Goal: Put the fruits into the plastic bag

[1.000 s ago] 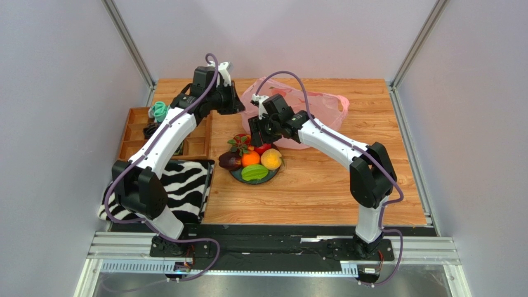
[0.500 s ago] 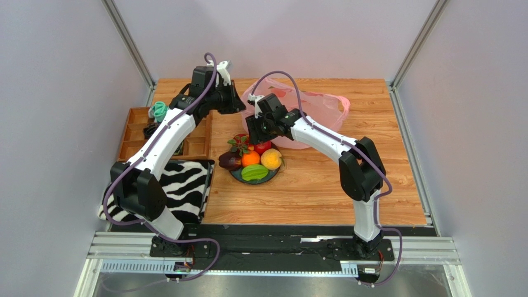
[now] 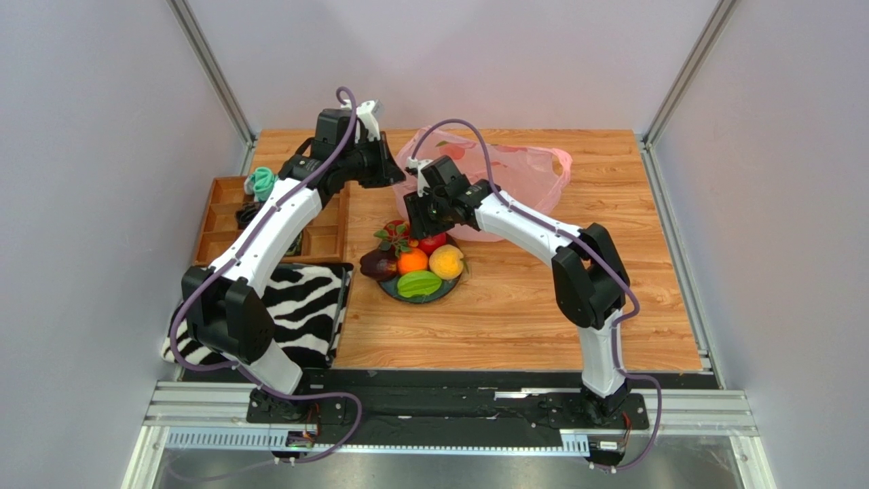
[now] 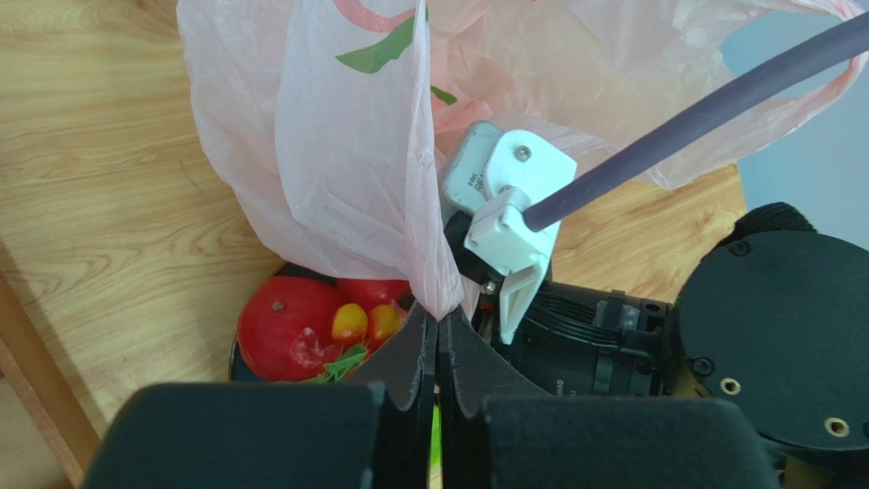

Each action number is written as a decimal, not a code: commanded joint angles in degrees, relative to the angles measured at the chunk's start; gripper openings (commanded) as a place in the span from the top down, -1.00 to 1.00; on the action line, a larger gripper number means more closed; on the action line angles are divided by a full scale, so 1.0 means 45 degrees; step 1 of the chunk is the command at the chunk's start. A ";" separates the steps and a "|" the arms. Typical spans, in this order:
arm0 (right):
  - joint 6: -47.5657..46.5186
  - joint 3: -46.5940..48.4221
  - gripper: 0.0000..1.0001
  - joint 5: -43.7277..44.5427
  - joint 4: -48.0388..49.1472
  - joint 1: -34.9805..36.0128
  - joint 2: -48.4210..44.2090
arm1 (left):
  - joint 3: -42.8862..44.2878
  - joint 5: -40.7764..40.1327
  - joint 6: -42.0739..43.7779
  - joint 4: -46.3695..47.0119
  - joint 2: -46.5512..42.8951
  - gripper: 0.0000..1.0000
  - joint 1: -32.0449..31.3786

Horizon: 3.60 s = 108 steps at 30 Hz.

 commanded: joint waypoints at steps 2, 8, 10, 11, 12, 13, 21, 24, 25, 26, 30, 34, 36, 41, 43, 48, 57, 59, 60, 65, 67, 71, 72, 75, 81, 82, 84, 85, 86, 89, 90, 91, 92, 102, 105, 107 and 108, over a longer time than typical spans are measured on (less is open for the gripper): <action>-0.0212 0.0672 0.08 -0.0266 0.0079 0.0016 0.0304 | 0.0052 0.0356 -0.0174 0.0378 -0.0285 1.00 0.0038; -0.0310 0.0711 0.18 -0.0266 0.0098 -0.0003 0.0324 | 0.0072 0.0414 -0.0154 0.0358 -0.0304 1.00 0.0038; -0.0329 0.0711 0.18 -0.0266 0.0137 0.0016 0.0324 | 0.0072 0.0414 -0.0154 0.0320 -0.0285 1.00 0.0038; -0.0349 0.0750 0.18 -0.0324 0.0118 0.0016 0.0324 | 0.0052 0.0434 -0.0135 0.0300 -0.0304 1.00 0.0038; -0.0368 0.0750 0.17 -0.0364 0.0117 -0.0003 0.0266 | 0.0052 0.0453 -0.0154 0.0319 -0.0343 1.00 0.0038; -0.0407 0.0731 0.13 -0.0422 0.0156 0.0016 0.0227 | 0.0052 0.0434 -0.0154 0.0300 -0.0344 1.00 0.0038; -0.0642 0.0476 -0.04 -0.0267 0.0684 0.0211 -0.0263 | 0.0052 0.0473 -0.0193 0.0319 -0.0363 1.00 0.0038; -0.0759 0.0749 -0.04 -0.0149 0.0508 0.0212 0.0030 | 0.0033 0.0512 -0.0212 0.0319 -0.0363 1.00 0.0038; -0.0778 0.0750 -0.04 -0.0149 0.0508 0.0192 0.0050 | 0.0033 0.0531 -0.0213 0.0319 -0.0363 1.00 0.0038; -0.0798 0.0769 -0.04 -0.0207 0.0547 0.0211 0.0108 | 0.0013 0.0532 -0.0213 0.0319 -0.0363 1.00 0.0038; -0.0974 0.0847 0.02 -0.0169 0.0626 0.0231 0.0168 | -0.0026 0.0532 -0.0193 0.0300 -0.0383 1.00 0.0038; -0.1130 0.0750 0.05 -0.0032 0.0781 0.0309 -0.0008 | -0.0026 0.0571 -0.0212 0.0300 -0.0344 1.00 0.0038; -0.1169 0.0770 0.07 -0.0071 0.0801 0.0348 0.0011 | -0.0007 0.0590 -0.0232 0.0300 -0.0324 1.00 0.0038; -0.1189 0.0789 0.09 -0.0130 0.0742 0.0387 0.0206 | 0.0013 0.0668 -0.0232 0.0281 -0.0285 1.00 0.0038; -0.1267 0.0789 0.10 -0.0091 0.0704 0.0426 0.0304 | -0.0007 0.0668 -0.0252 0.0280 -0.0285 1.00 0.0038; -0.1423 0.0653 0.13 0.0026 0.0684 0.0446 0.0304 | -0.0007 0.0707 -0.0291 0.0300 -0.0246 1.00 0.0038; -0.1638 0.0360 0.35 0.0046 0.0762 0.0504 0.0129 | 0.0013 0.0727 -0.0330 0.0319 -0.0246 1.00 0.0038; -0.1696 0.0301 0.47 0.0007 0.0781 0.0524 0.0090 | 0.0013 0.0727 -0.0330 0.0319 -0.0226 1.00 0.0038; -0.1697 0.0262 0.49 -0.0032 0.0762 0.0524 -0.0007 | 0.0013 0.0727 -0.0330 0.0319 -0.0226 1.00 0.0038; -0.1775 0.0086 0.74 -0.0071 0.0703 0.0621 -0.0456 | 0.0033 0.0708 -0.0330 0.0339 -0.0227 1.00 0.0038; -0.1775 -0.0030 0.86 -0.0051 0.0664 0.0699 -0.0847 | 0.0052 0.0707 -0.0330 0.0339 -0.0265 1.00 0.0038; -0.1619 -0.0187 1.00 0.0027 0.0742 0.0778 -0.1550 | 0.0091 0.0649 -0.0349 0.0358 -0.0265 1.00 0.0038; -0.1522 -0.0187 1.00 -0.0012 0.0762 0.0759 -0.1667 | 0.0091 0.0649 -0.0330 0.0358 -0.0227 1.00 0.0038; -0.1170 -0.0110 1.00 -0.0207 0.0976 0.0778 -0.2078 | 0.0111 0.0590 -0.0349 0.0359 -0.0226 1.00 0.0038; -0.0935 -0.0030 1.00 -0.0364 0.0996 0.0778 -0.2411 | 0.0091 0.0571 -0.0369 0.0339 -0.0304 1.00 0.0038; -0.0935 -0.0109 1.00 -0.0345 0.1016 0.0797 -0.2411 | 0.0072 0.0571 -0.0388 0.0339 -0.0305 1.00 0.0038; -0.1168 -0.0187 1.00 -0.0344 0.0958 0.0836 -0.2294 | 0.0072 0.0571 -0.0427 0.0339 -0.0324 1.00 0.0038; -0.1285 -0.0168 0.97 -0.0306 0.0841 0.0895 -0.2235 | 0.0052 0.0571 -0.0427 0.0339 -0.0324 1.00 0.0038; -0.1557 -0.0168 0.93 -0.0247 0.0647 0.0953 -0.2196 | 0.0052 0.0532 -0.0389 0.0300 -0.0305 1.00 0.0038; -0.1736 -0.0382 0.78 0.0007 0.0644 0.1266 -0.2176 | 0.0013 0.0454 -0.0369 0.0261 -0.0305 1.00 0.0038; -0.1697 -0.0460 0.73 -0.0032 0.0703 0.1382 -0.2215 | -0.0006 0.0434 -0.0369 0.0242 -0.0305 1.00 0.0018; -0.1677 -0.0635 0.65 -0.0071 0.0761 0.1441 -0.2235 | -0.0026 0.0473 -0.0350 0.0241 -0.0247 1.00 0.0038; -0.1638 -0.0675 0.61 -0.0090 0.0801 0.1500 -0.2215 | -0.0026 0.0454 -0.0369 0.0241 -0.0227 1.00 0.0038; -0.0897 -0.0305 0.19 0.0574 0.1211 0.1852 -0.1279 | -0.0201 0.0376 -0.0350 0.0397 -0.0324 1.00 0.0038; -0.0526 -0.0265 0.08 0.0379 0.1348 0.1852 -0.0986 | -0.0163 0.0453 -0.0291 0.0417 -0.0343 1.00 0.0038; -0.0370 -0.0324 0.04 0.0300 0.1426 0.1852 -0.0868 | -0.0163 0.0551 -0.0291 0.0475 -0.0344 1.00 0.0038; -0.0291 -0.0401 0.03 0.0300 0.1465 0.1852 -0.0868 | -0.0182 0.0570 -0.0310 0.0495 -0.0382 1.00 0.0038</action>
